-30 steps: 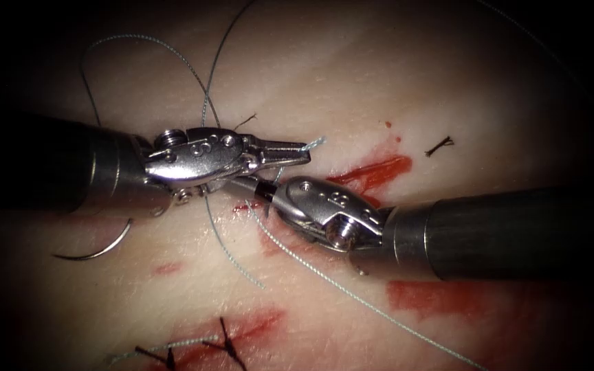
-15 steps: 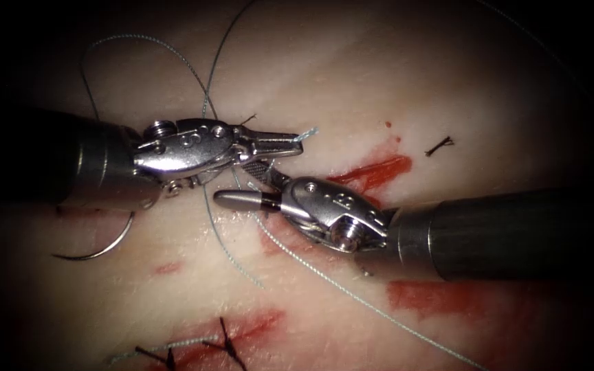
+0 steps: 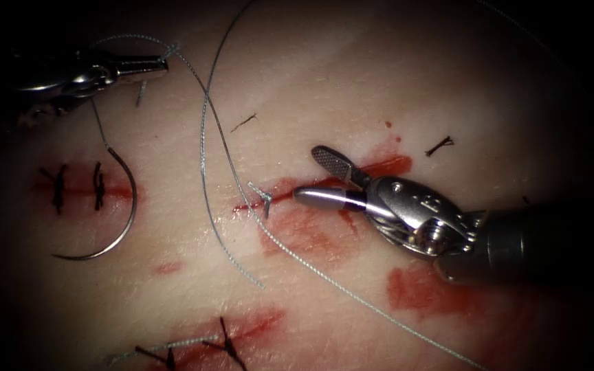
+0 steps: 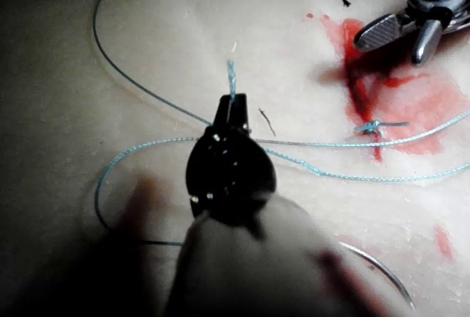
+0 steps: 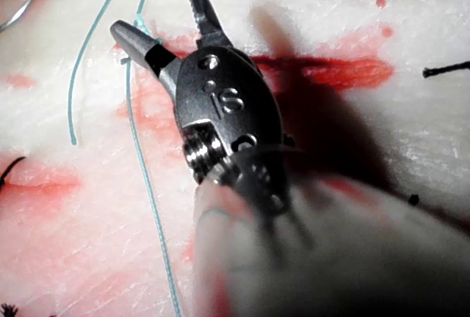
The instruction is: Wound Closure
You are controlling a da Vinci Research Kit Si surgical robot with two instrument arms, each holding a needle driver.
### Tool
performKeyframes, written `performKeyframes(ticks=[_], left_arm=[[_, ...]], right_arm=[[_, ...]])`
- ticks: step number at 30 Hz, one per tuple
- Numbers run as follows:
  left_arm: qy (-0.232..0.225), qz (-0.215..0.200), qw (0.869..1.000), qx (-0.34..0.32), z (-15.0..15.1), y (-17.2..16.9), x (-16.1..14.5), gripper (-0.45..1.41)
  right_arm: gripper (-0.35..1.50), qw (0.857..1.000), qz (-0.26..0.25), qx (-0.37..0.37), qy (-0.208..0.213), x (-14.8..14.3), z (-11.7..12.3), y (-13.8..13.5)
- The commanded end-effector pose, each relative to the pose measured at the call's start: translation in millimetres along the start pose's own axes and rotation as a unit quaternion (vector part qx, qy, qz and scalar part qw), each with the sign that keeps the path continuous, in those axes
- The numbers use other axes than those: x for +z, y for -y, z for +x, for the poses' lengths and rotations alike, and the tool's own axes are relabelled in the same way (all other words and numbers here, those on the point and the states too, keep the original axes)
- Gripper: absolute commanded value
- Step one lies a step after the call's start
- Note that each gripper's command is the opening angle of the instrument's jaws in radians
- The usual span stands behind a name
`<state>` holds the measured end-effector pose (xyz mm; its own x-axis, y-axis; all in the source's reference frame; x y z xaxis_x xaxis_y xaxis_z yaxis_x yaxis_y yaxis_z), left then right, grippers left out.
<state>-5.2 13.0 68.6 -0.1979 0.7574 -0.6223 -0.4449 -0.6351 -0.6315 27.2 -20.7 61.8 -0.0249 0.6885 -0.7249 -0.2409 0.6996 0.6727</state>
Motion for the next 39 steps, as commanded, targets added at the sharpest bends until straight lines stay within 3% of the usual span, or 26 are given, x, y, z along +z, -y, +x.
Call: performKeyframes(ticks=[1,6,7,8,9,11,13,17,21,26,29,30,32,34,36,39], left_arm=[[0.002,0.006,1.0,0.001,-0.9,0.4,0.8,-0.45],[0.01,0.01,1.0,-0.004,-3.0,1.3,2.0,-0.45],[0.01,0.012,1.0,-0.003,-3.2,1.4,2.3,-0.23],[0.013,0.015,1.0,-0.001,-3.5,1.4,2.7,0.36],[0.016,0.018,1.0,0.0,-3.7,1.5,3.0,0.61],[0.026,0.024,0.999,0.001,-4.2,1.8,3.6,0.86],[0.041,0.03,0.998,0.025,-4.6,2.1,3.9,0.98],[0.122,0.055,0.989,0.064,-6.4,3.3,3.9,1.21],[0.145,0.062,0.985,0.07,-6.8,3.8,4.0,1.21],[0.157,0.07,0.983,0.067,-4.3,3.2,3.2,1.23],[0.116,0.065,0.99,0.053,-0.7,2.0,2.3,1.23],[0.083,0.055,0.994,0.04,1.0,1.1,1.5,1.21],[0.051,0.045,0.997,0.024,2.9,-0.4,-0.2,1.06],[0.049,0.046,0.998,0.014,3.1,-1.6,-1.3,1.03],[0.056,0.046,0.996,-0.044,2.3,-3.3,-2.3,1.01],[0.108,0.022,0.99,-0.092,0.6,-5.6,-3.3,0.91]], right_arm=[[1.26,1.0,0.0,0.001,-0.001,0.9,-0.2,0.6],[1.26,1.0,-0.001,0.004,-0.001,1.0,0.3,0.7],[1.26,1.0,-0.001,0.003,-0.001,1.0,0.3,0.7],[1.26,1.0,-0.001,0.003,-0.001,1.0,0.2,0.7],[1.26,1.0,-0.001,0.003,-0.001,1.0,0.2,0.7],[1.26,1.0,-0.001,0.003,-0.001,1.0,0.2,0.7],[1.26,1.0,-0.001,0.003,-0.001,1.0,0.2,0.7],[1.26,1.0,-0.002,0.003,-0.001,1.0,0.2,0.7],[1.26,1.0,-0.003,0.003,-0.002,1.0,0.2,0.7],[1.25,1.0,-0.003,0.003,-0.002,0.9,0.2,0.7],[1.25,1.0,-0.004,0.004,-0.002,0.9,0.4,0.6],[1.25,1.0,-0.004,0.004,-0.002,0.8,0.4,0.6],[1.25,1.0,-0.006,0.004,-0.003,0.8,0.4,0.5],[1.25,1.0,-0.006,0.004,-0.003,0.7,0.4,0.5],[1.23,1.0,-0.005,0.004,-0.003,0.7,0.4,0.5],[1.23,1.0,-0.005,0.004,-0.003,0.7,0.3,0.4]])
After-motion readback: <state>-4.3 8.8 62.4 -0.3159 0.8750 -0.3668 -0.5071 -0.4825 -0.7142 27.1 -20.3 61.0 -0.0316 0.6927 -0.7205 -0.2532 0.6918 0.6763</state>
